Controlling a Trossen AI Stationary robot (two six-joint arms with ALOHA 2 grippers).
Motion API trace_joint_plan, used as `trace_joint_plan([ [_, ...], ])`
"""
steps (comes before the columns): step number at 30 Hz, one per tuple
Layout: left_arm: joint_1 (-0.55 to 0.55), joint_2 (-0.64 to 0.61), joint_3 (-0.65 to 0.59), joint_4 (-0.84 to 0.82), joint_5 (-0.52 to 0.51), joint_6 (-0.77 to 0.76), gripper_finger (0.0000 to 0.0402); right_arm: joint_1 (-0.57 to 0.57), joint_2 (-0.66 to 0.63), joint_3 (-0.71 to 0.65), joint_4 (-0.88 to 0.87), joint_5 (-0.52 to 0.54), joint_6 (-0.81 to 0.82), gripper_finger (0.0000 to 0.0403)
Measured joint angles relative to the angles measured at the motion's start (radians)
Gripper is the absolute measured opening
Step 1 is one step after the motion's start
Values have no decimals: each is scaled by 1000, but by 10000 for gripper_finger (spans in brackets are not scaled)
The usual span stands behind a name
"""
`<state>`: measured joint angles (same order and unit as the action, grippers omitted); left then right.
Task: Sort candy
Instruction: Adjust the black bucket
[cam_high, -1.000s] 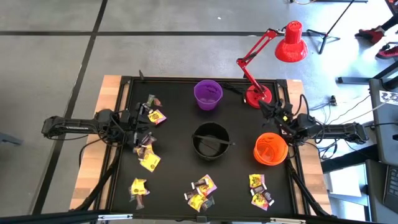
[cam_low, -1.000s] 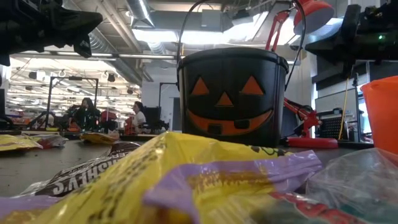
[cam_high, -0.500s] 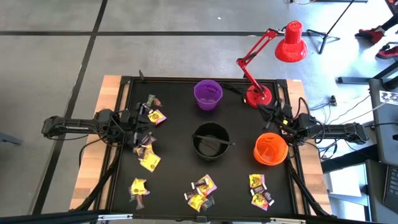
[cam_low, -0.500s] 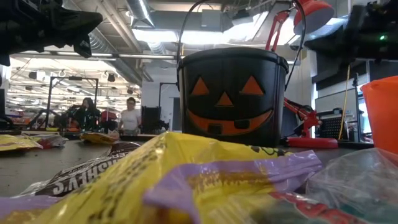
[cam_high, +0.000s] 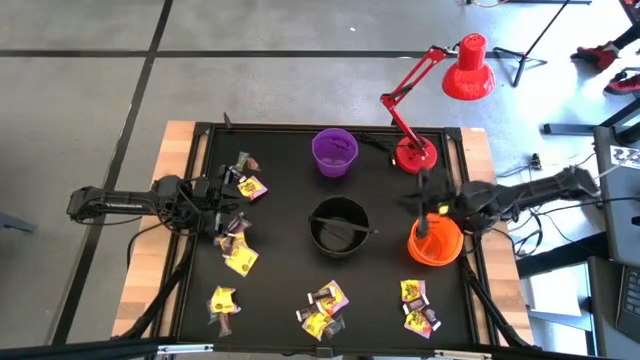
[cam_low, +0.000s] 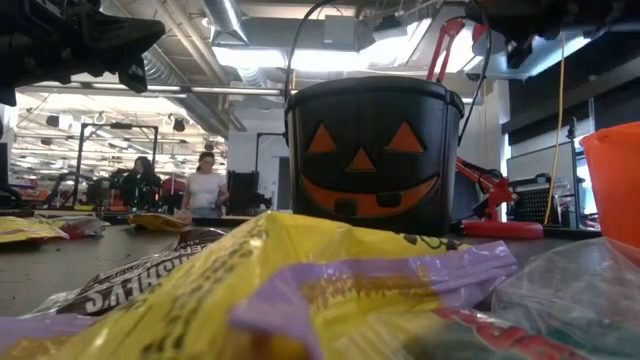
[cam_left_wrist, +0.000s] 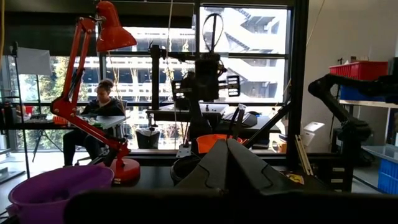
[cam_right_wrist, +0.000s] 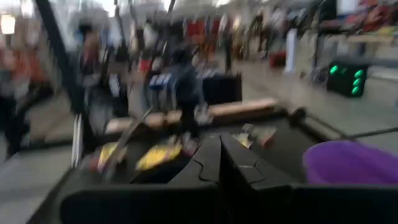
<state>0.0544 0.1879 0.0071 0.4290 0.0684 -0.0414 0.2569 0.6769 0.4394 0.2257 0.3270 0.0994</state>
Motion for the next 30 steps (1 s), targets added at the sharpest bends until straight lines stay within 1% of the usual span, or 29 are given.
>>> trace_joint_plan([
  [4, 0, 0, 0, 0, 0, 0, 0, 98, 136, 143, -126, 71, -6, 5],
  [7, 0, 0, 0, 0, 0, 0, 0, 158, 224, 233, -165, 125, -14, 5],
  [11, 0, 0, 0, 0, 0, 0, 0, 222, 315, 327, -166, 136, -45, 5],
  [13, 0, 0, 0, 0, 0, 0, 0, 239, 358, 349, -167, 153, -61, 5],
  [17, 0, 0, 0, 0, 0, 0, 0, 248, 438, 360, -180, 278, -69, 5],
  [20, 0, 0, 0, 0, 0, 0, 0, 246, 479, 360, -177, 337, -69, 5],
  [25, 0, 0, 0, 0, 0, 0, 0, 248, 501, 360, -171, 332, -37, 5],
  [30, 0, 0, 0, 0, 0, 0, 0, 248, 501, 361, -178, 243, 9, 5],
])
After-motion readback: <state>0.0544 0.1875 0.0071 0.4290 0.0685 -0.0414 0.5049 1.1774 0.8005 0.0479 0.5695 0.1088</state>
